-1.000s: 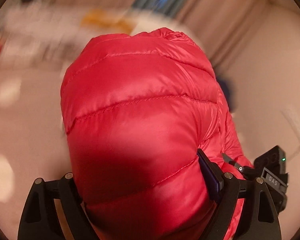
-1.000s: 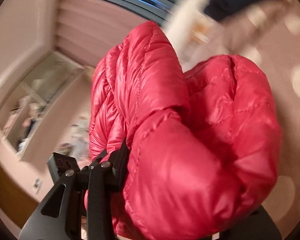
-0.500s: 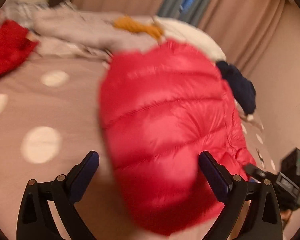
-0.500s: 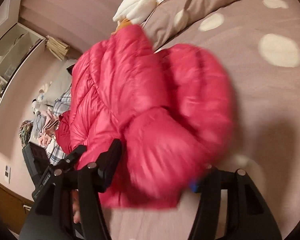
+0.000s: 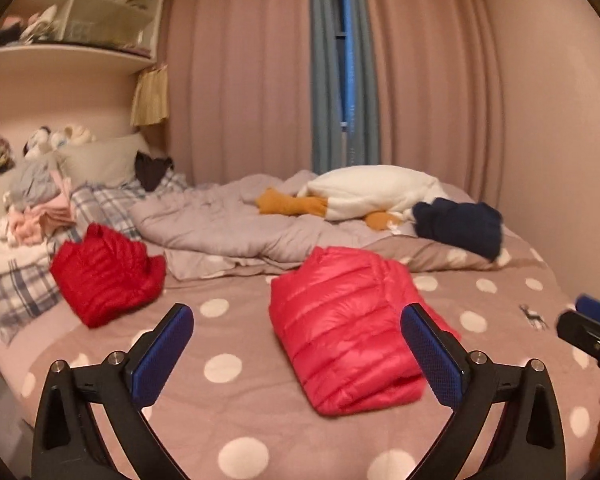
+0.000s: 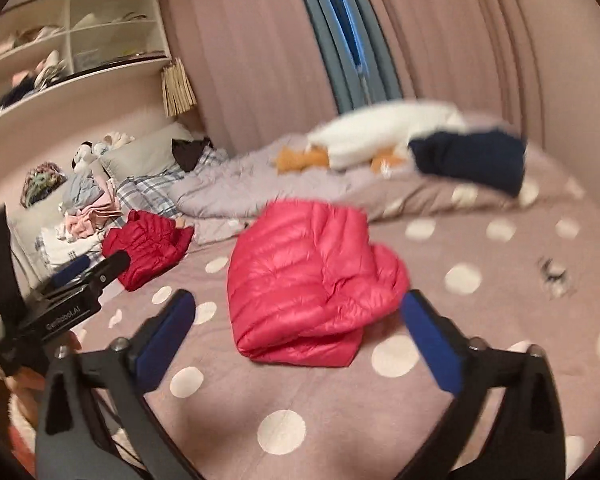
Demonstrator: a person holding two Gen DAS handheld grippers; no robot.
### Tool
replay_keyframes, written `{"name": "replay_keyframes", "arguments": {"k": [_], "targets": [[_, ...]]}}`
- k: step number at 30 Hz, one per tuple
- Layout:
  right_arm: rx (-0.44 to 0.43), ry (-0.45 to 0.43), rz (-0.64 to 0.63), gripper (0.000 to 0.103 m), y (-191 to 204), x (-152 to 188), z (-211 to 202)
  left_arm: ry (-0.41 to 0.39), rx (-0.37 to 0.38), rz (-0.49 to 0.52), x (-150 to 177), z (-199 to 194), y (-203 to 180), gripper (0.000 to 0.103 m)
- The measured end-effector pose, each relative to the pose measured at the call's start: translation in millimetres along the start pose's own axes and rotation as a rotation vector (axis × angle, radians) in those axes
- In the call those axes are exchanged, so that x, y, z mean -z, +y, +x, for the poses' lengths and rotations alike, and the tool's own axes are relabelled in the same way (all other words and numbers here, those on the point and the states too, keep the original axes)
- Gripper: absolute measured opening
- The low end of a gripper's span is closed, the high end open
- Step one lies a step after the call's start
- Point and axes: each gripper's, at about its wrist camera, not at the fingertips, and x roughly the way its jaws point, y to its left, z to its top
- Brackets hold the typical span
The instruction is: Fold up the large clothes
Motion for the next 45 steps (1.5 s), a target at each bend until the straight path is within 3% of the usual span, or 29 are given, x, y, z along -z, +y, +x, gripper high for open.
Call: {"name": "replay_keyframes", "arguments": {"k": [4, 8, 20, 24, 45], "targets": [[0.100, -0.023, -0.066, 0.103, 14, -4, -24, 0.003, 0.046, -0.077, -1, -21, 9, 0.102], [0.169, -0.041, -0.100, 0.103, 20, -4, -39, -0.010, -0.011, -0.073, -1, -27, 13, 0.102], [0.184, -0.014, -0.034, 0.103, -1, -4, -51, -0.012, 0.005, -0.031, 2, -37, 8, 0.102], [0.219, -0.021, -0.029, 0.103, -2, -6, -53, -0.011, 0.000, -0.020, 1, -39, 8, 0.102], [0.232, 0.020, -0.030, 0.103, -4, -4, -54, -0.008, 0.012, -0.016, -3, -48, 13, 0.102]]}}
